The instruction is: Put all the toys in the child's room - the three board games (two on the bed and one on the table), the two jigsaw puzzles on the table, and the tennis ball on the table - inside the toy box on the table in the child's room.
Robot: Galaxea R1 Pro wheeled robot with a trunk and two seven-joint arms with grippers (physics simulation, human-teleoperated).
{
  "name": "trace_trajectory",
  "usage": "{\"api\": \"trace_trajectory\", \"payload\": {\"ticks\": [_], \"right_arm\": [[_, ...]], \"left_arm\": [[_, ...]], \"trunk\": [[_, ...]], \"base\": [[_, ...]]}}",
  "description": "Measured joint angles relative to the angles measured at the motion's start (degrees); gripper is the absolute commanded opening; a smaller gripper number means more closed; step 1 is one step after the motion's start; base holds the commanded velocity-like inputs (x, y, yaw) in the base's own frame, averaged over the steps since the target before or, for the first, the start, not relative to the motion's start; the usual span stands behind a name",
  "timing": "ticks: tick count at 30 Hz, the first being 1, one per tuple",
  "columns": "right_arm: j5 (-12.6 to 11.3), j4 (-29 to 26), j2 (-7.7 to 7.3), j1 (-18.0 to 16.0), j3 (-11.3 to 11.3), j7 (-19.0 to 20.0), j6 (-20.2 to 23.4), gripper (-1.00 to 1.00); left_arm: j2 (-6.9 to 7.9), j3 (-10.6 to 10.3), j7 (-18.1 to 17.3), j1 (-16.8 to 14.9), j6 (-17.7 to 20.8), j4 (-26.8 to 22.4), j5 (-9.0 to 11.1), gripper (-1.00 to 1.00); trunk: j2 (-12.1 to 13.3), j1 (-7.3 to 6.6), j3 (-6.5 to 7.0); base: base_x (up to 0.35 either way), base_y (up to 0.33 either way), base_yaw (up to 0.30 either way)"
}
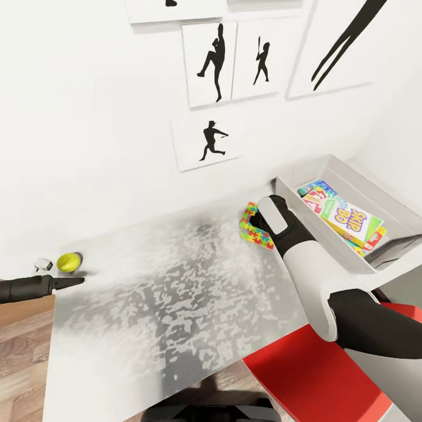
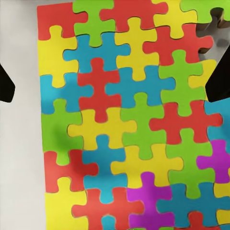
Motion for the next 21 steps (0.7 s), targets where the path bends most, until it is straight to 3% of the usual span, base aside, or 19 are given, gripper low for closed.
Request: {"api": "trace_trajectory", "payload": {"ticks": [21], "right_arm": [[-0.2, 0.2, -0.27, 0.5, -0.2, 0.4, -1.0, 1.00]], "left_arm": [[0.32, 0.0, 0.0, 0.0, -0.2, 0.3, -0.3, 1.00]], "trunk": [[0.0, -0.03, 0.01]], "base": [[0.000, 0.000, 0.000]]}}
